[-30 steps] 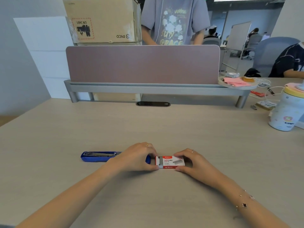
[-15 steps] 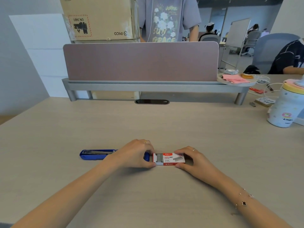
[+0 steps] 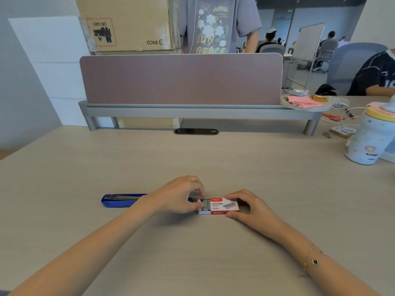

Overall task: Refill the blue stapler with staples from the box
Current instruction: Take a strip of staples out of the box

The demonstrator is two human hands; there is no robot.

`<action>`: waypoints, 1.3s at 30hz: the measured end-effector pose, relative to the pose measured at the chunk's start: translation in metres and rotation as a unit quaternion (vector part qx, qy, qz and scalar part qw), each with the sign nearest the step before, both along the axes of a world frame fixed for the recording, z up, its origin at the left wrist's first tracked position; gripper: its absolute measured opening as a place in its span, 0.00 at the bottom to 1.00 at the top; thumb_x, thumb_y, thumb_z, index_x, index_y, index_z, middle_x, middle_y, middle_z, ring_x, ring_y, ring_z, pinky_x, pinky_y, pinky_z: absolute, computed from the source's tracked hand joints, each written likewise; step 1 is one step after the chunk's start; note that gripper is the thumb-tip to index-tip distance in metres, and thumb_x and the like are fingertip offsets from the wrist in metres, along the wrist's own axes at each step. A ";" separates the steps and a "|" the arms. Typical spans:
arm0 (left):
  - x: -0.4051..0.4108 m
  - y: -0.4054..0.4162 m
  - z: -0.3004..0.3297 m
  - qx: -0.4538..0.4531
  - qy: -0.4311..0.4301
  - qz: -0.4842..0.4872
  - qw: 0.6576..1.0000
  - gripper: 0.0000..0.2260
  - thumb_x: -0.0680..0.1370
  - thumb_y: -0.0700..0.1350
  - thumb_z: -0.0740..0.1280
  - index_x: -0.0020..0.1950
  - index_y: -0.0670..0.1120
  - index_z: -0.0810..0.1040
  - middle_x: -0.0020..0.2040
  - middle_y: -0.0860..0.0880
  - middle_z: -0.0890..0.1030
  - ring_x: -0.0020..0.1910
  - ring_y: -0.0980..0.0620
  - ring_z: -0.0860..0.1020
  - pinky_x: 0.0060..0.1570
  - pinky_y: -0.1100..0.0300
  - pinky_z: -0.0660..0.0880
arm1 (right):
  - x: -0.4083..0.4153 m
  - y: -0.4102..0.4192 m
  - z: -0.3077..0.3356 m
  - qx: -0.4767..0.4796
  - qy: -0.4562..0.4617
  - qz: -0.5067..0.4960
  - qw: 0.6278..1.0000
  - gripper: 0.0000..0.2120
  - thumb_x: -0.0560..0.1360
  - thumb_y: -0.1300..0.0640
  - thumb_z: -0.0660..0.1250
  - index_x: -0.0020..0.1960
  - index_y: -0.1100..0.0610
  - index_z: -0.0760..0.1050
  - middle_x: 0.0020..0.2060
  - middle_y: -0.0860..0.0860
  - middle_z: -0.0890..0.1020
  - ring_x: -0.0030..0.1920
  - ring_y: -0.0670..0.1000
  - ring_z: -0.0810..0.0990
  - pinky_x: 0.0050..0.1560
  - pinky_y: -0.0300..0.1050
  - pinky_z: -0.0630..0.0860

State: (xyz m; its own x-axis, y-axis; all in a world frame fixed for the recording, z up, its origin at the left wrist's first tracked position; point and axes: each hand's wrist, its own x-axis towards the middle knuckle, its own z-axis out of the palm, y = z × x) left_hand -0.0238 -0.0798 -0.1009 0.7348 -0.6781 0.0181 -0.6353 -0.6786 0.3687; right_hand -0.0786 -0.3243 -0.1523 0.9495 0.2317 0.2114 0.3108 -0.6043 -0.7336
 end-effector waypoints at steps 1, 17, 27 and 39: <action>0.000 -0.001 0.000 -0.001 -0.002 -0.002 1.000 0.07 0.73 0.51 0.70 0.49 0.52 0.78 0.55 0.55 0.77 0.55 0.55 0.74 0.55 0.54 0.73 | 0.000 0.000 -0.001 0.001 0.000 0.000 1.000 0.18 0.67 0.54 0.74 0.55 0.48 0.76 0.51 0.46 0.79 0.55 0.43 0.76 0.57 0.34 0.71; 0.002 -0.012 -0.001 0.006 0.017 0.020 1.000 0.04 0.73 0.54 0.70 0.43 0.54 0.79 0.55 0.56 0.76 0.54 0.57 0.74 0.54 0.55 0.74 | 0.000 0.000 -0.003 0.004 -0.007 -0.002 1.000 0.18 0.67 0.54 0.74 0.56 0.48 0.76 0.51 0.45 0.79 0.55 0.43 0.75 0.58 0.36 0.71; 0.004 -0.016 0.005 -0.026 0.082 0.056 0.995 0.08 0.73 0.54 0.70 0.40 0.51 0.81 0.52 0.55 0.78 0.53 0.58 0.75 0.57 0.57 0.74 | -0.001 0.001 -0.001 -0.003 -0.010 -0.002 1.000 0.18 0.67 0.54 0.74 0.56 0.49 0.76 0.51 0.46 0.79 0.55 0.43 0.75 0.58 0.38 0.72; -0.001 -0.009 0.010 -0.099 0.134 0.097 0.981 0.08 0.73 0.52 0.71 0.39 0.49 0.83 0.51 0.57 0.79 0.53 0.60 0.75 0.55 0.62 0.72 | -0.007 0.004 0.006 -0.007 -0.008 -0.011 1.000 0.18 0.68 0.55 0.74 0.56 0.48 0.76 0.51 0.45 0.79 0.55 0.41 0.75 0.54 0.25 0.68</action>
